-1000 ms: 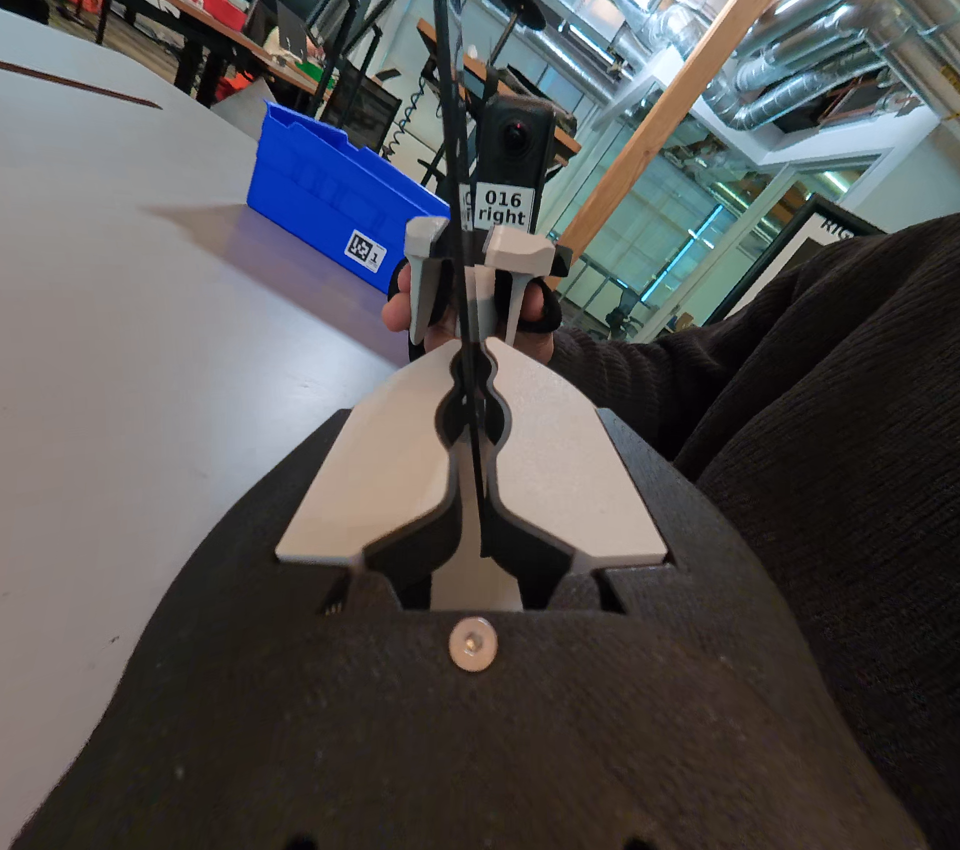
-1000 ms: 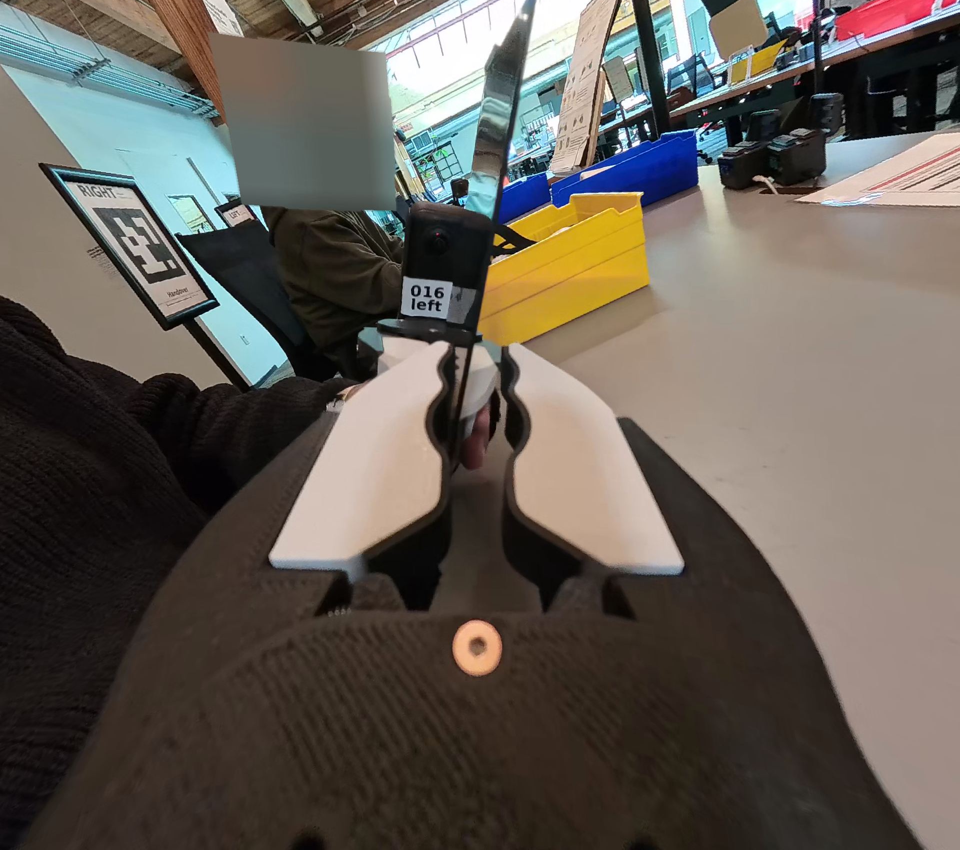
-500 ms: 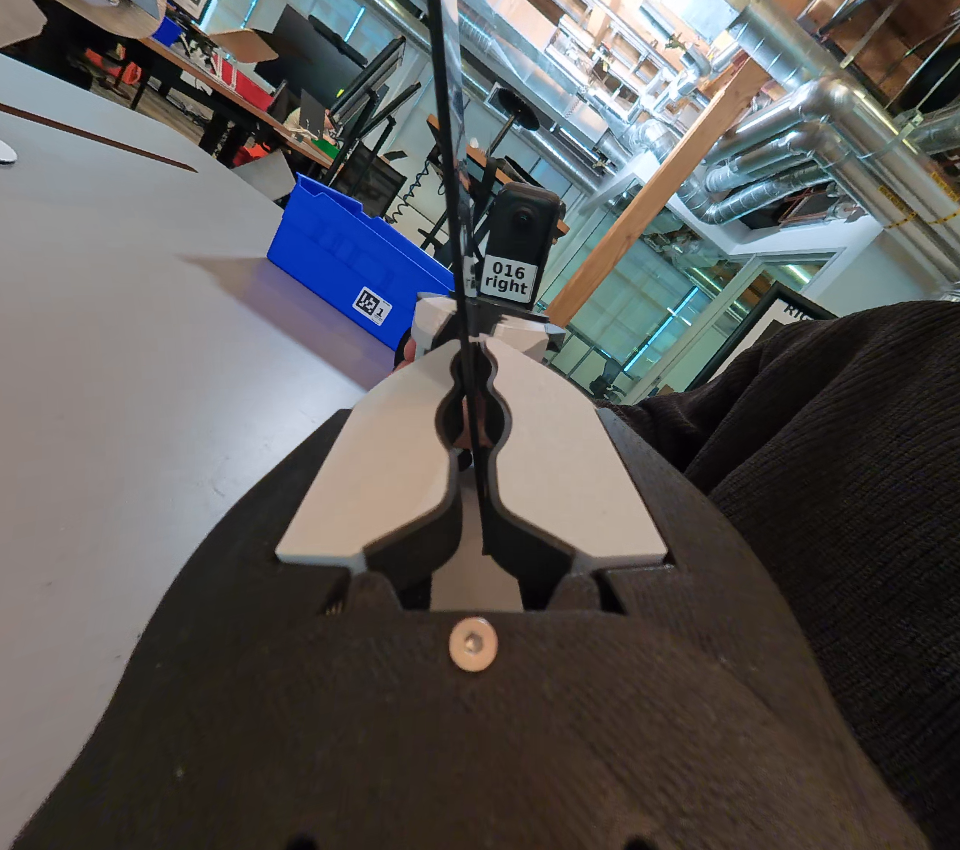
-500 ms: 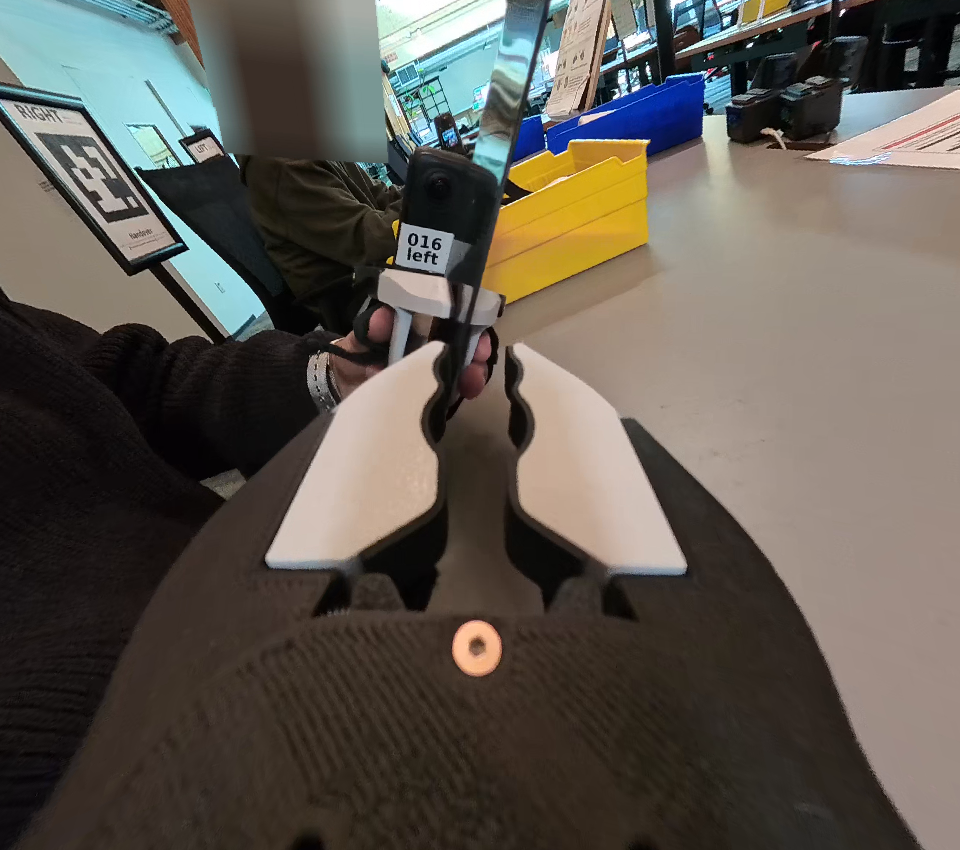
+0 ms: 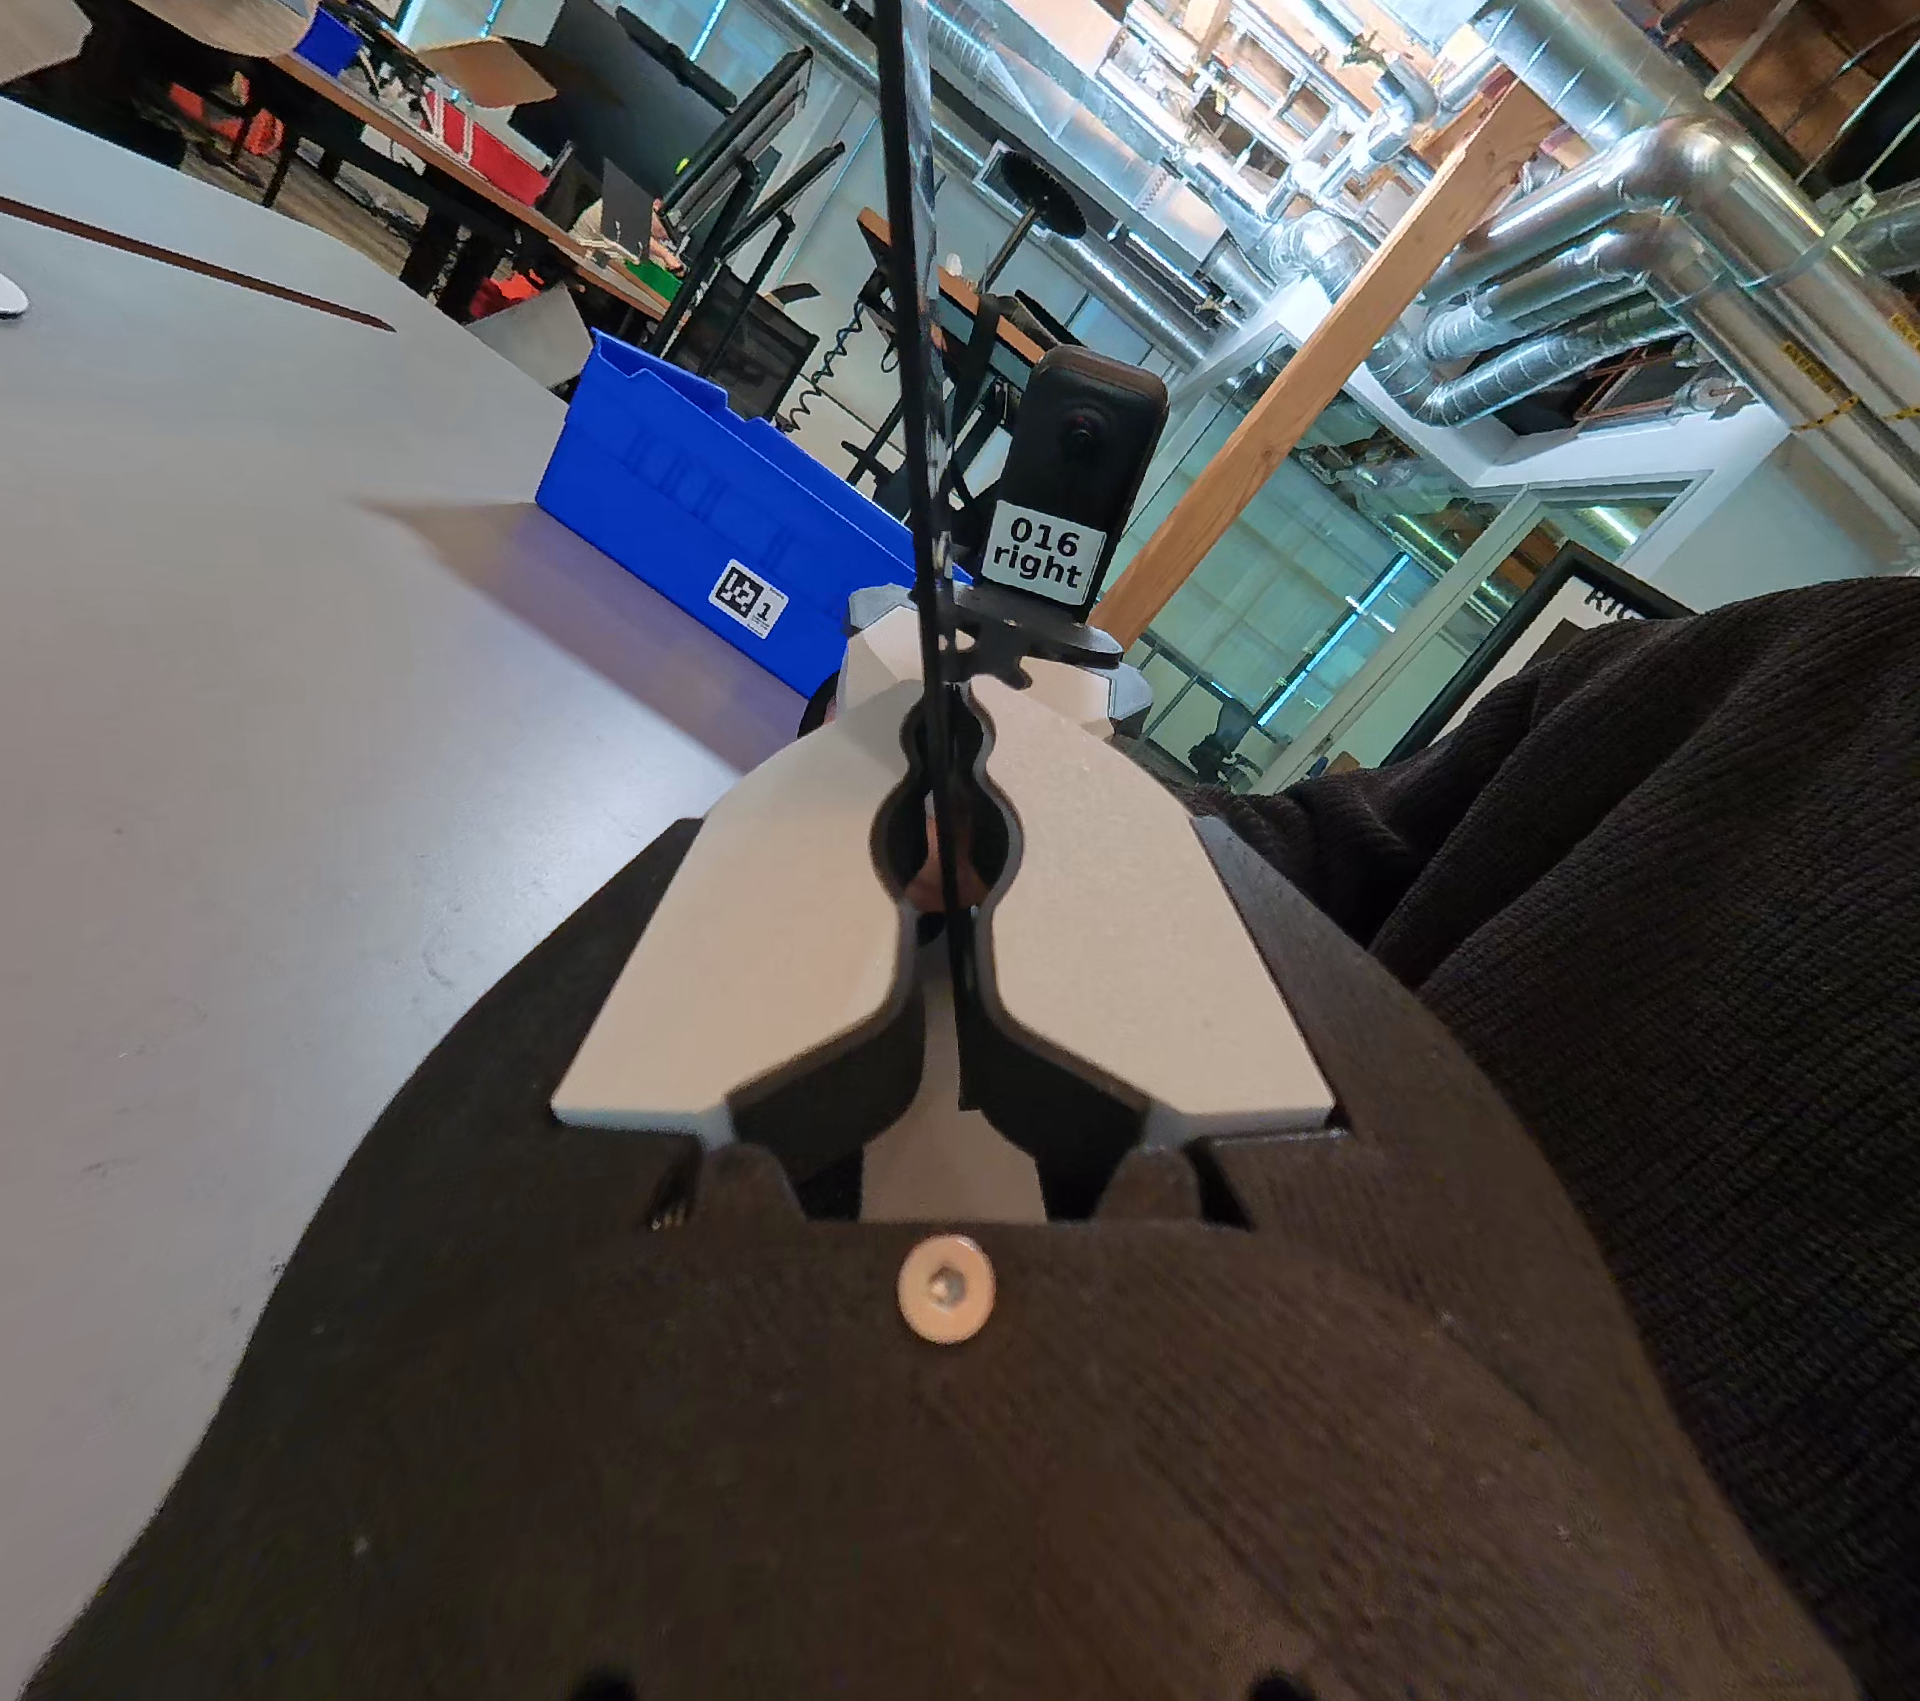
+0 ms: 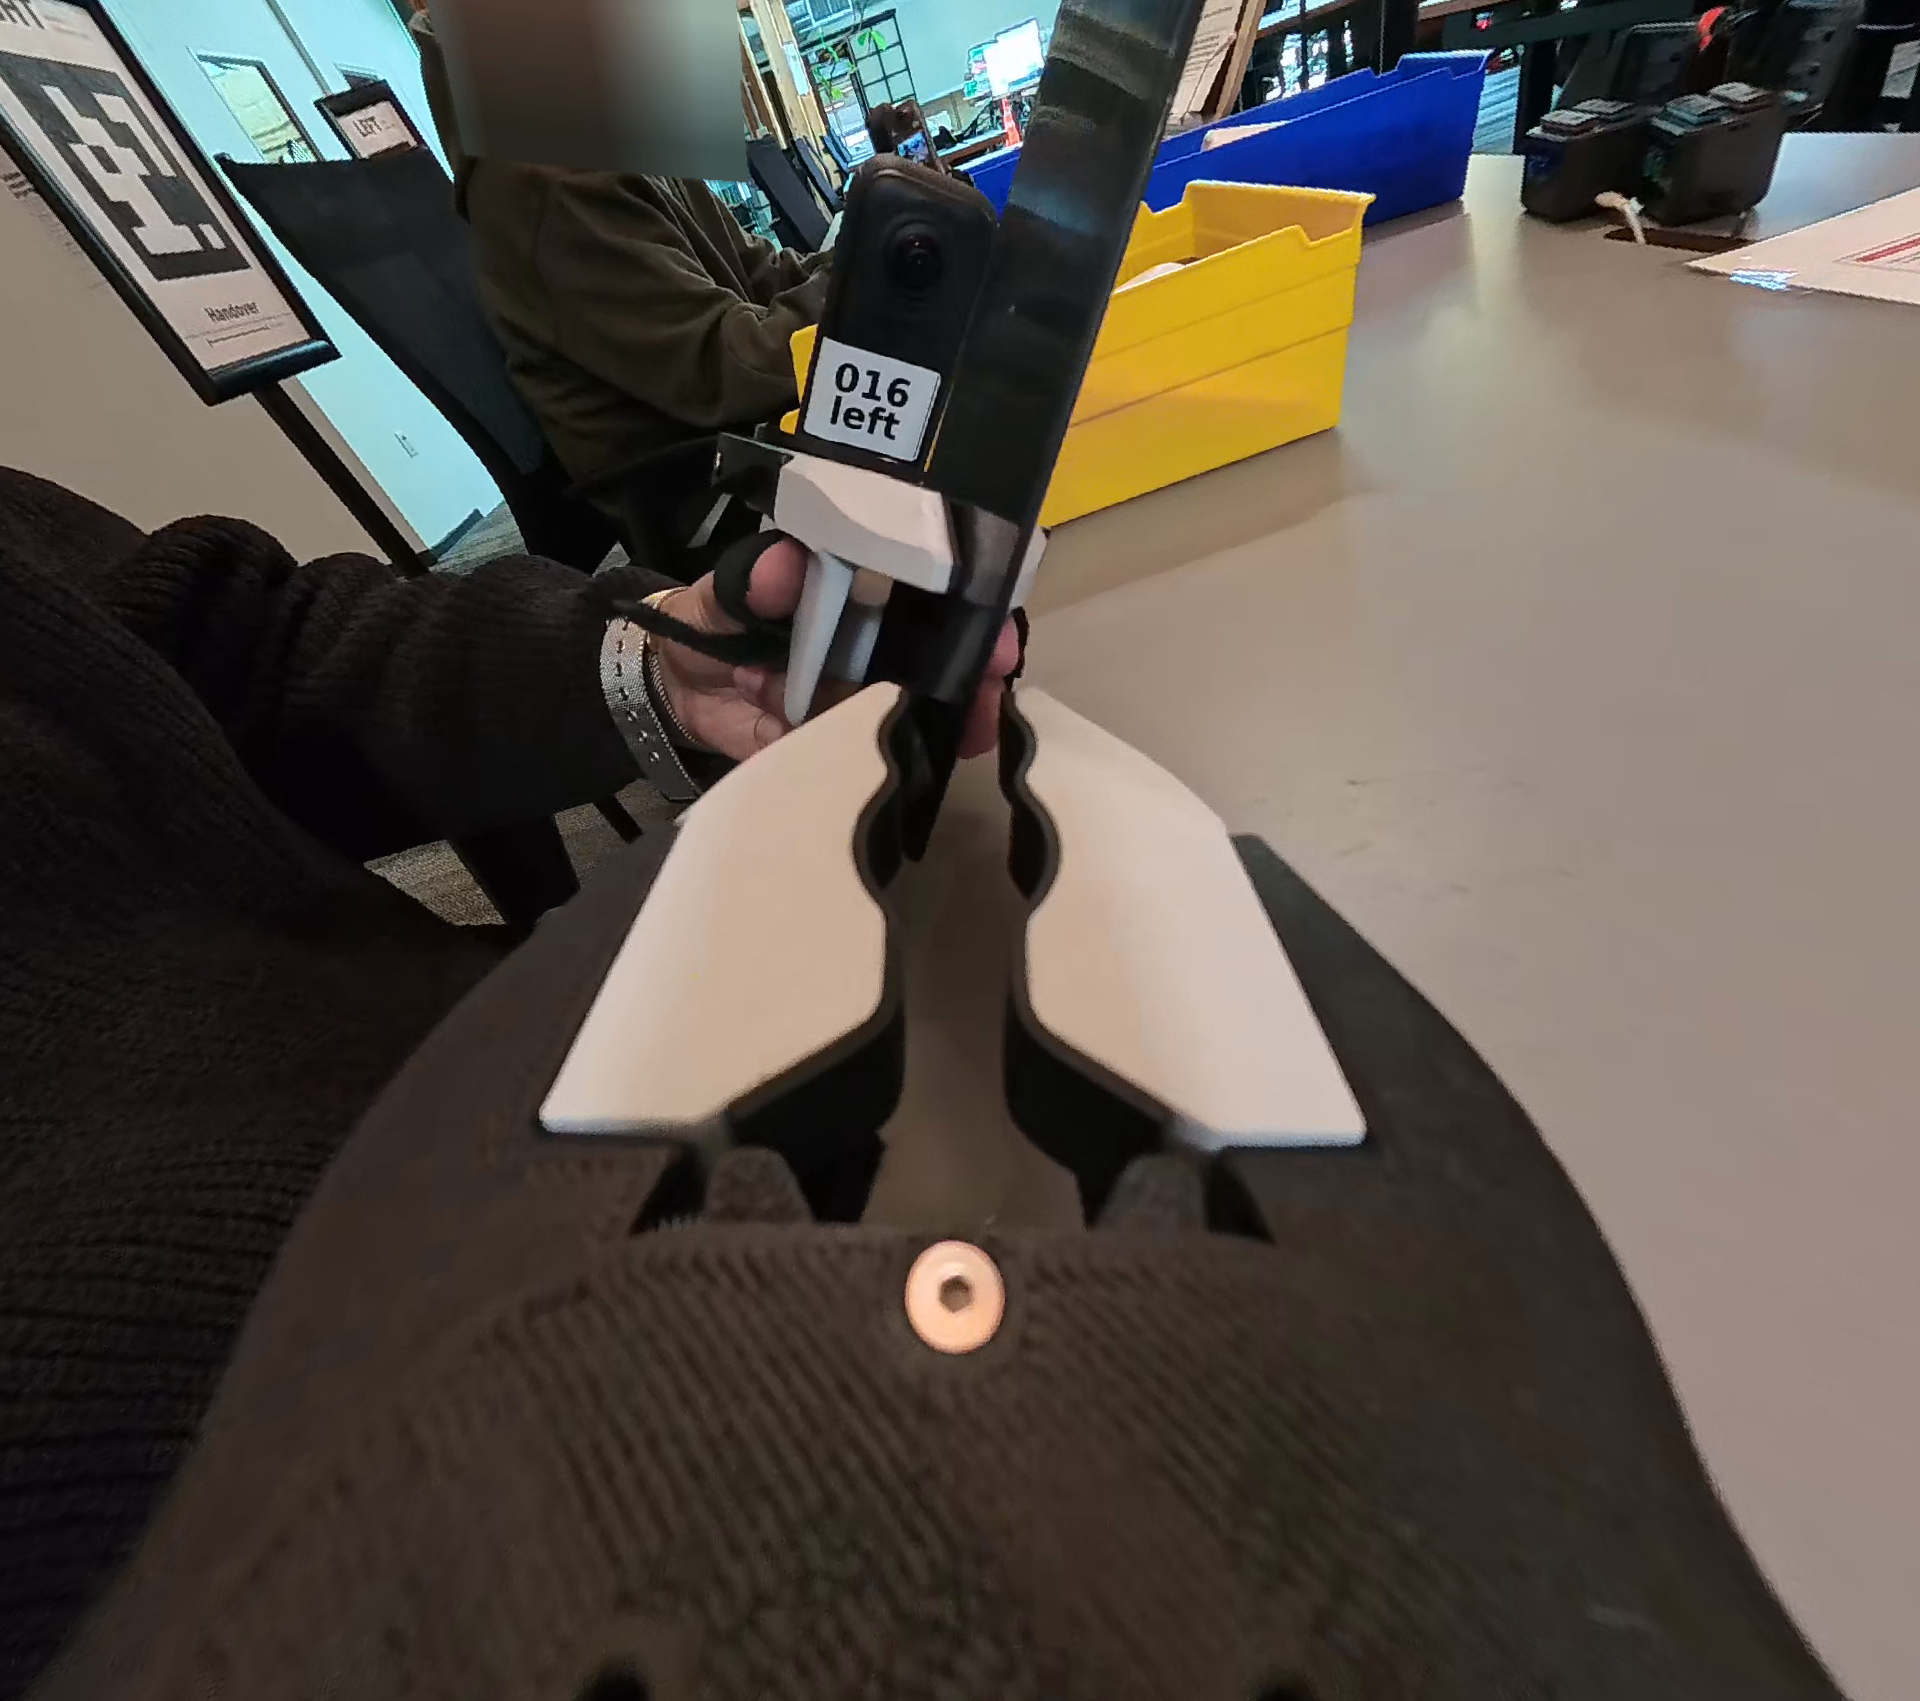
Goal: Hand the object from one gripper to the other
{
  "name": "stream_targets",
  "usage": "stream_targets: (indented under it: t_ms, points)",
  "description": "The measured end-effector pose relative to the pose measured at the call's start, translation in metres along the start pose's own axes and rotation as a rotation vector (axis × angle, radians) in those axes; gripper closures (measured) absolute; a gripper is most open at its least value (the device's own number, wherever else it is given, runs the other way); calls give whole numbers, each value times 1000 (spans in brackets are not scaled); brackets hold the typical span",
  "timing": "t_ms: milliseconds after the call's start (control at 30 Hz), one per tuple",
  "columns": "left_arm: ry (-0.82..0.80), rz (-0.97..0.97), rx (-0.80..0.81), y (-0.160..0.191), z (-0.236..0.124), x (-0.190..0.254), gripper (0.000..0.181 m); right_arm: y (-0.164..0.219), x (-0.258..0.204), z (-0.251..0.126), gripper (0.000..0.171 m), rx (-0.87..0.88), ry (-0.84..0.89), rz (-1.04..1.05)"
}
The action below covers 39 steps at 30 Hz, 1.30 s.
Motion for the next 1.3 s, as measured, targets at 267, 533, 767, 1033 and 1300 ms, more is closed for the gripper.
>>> stream_targets:
  t_ms: [267, 533, 767, 1033, 1300]
  points:
    - [-1, 4, -7, 1, 1, 1, 178, 1, -2, 1, 160, 1, -9, -8]
    - [-3, 34, -39, 3, 4, 3, 178, 6, 0, 4, 156, -46, -26, 37]
    - [1, 76, -83, 8, 8, 7, 178, 12, -4, 9, 159, -90, -24, 3]
    - [30, 57, -60, 7, 8, 9, 178, 10, -6, 8, 166, -85, -66, 48]
    - [56, 44, -39, 5, 8, 11, 177, 9, -8, 7, 169, -81, -94, 81]
Point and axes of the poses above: each gripper's, where its closed fingertips meet, z out along the fingers, y out of its underside, x = y × z across the jaws, the point moved 6 cm from there along -z, back along the fingers, and after that the axes turned 13 degrees about z, right-handed, at the moved point
